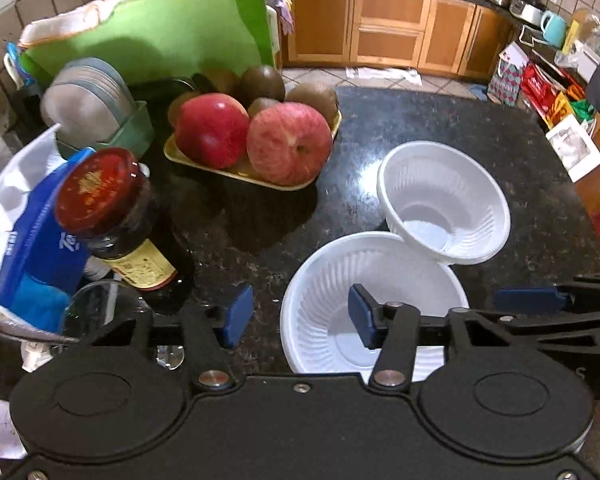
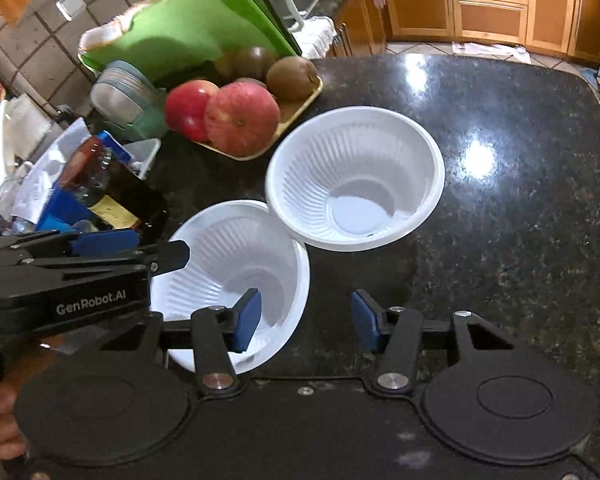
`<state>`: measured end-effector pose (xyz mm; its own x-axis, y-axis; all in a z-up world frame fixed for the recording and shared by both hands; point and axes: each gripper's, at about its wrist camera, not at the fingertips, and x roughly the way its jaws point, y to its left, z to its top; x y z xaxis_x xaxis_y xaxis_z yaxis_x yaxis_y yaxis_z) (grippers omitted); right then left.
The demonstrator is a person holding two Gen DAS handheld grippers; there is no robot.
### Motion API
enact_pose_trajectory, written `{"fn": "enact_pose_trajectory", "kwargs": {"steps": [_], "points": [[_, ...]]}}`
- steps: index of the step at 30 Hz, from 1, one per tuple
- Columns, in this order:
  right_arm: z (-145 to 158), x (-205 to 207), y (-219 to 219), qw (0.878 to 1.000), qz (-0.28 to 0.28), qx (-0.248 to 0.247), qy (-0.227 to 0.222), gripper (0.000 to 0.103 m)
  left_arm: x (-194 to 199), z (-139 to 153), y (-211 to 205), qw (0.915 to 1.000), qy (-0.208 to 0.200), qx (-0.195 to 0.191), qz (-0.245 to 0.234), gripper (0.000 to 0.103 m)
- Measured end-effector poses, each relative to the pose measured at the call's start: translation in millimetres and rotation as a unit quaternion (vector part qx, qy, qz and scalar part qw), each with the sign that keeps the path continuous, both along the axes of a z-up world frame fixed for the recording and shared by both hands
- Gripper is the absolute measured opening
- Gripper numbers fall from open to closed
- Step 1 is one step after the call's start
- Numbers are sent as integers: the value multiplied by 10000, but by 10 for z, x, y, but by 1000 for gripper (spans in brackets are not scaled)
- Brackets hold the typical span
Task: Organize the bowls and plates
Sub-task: 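Close the left gripper on the second white bowl's rim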
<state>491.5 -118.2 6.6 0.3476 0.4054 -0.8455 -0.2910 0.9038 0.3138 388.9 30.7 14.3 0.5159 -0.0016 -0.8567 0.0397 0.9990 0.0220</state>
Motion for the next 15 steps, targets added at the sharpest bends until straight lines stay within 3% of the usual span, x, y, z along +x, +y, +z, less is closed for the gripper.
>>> {"fn": "enact_pose_trajectory", "kwargs": {"steps": [15], "points": [[-137, 21, 116, 9999, 113, -74, 15, 34, 88, -161, 38, 9998, 184, -32, -41, 46]]}}
